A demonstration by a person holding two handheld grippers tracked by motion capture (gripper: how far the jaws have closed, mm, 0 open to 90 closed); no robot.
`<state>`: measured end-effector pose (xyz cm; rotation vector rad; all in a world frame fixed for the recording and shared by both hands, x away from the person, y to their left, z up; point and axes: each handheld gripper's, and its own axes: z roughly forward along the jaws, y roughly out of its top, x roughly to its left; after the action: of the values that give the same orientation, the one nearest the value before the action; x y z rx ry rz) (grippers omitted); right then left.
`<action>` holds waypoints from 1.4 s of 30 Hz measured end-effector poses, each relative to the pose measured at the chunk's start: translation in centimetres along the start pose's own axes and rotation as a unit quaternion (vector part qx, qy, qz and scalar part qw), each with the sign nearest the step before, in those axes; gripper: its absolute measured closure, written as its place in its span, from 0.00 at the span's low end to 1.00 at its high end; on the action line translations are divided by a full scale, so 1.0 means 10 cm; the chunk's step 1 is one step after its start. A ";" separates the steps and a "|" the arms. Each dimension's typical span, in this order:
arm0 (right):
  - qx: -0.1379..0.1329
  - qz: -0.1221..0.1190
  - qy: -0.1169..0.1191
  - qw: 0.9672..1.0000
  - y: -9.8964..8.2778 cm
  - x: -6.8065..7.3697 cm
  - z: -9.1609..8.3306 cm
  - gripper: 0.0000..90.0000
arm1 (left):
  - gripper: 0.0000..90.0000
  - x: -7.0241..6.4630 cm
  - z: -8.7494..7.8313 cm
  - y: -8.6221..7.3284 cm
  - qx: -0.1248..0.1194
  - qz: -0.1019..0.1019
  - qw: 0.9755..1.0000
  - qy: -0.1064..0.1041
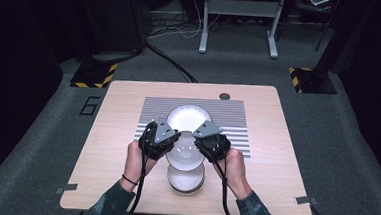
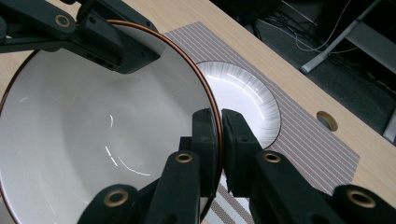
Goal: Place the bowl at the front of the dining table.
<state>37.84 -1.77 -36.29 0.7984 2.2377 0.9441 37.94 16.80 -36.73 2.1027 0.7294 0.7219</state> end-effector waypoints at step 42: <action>0.047 0.015 -0.018 0.999 0.29 -0.29 0.51 0.93 | 0.90 0.45 0.44 0.11 0.020 -0.009 1.000 0.001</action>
<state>44.12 -0.04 -36.26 0.8873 2.2575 0.8369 44.29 17.18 -37.06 2.1300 0.7687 0.7056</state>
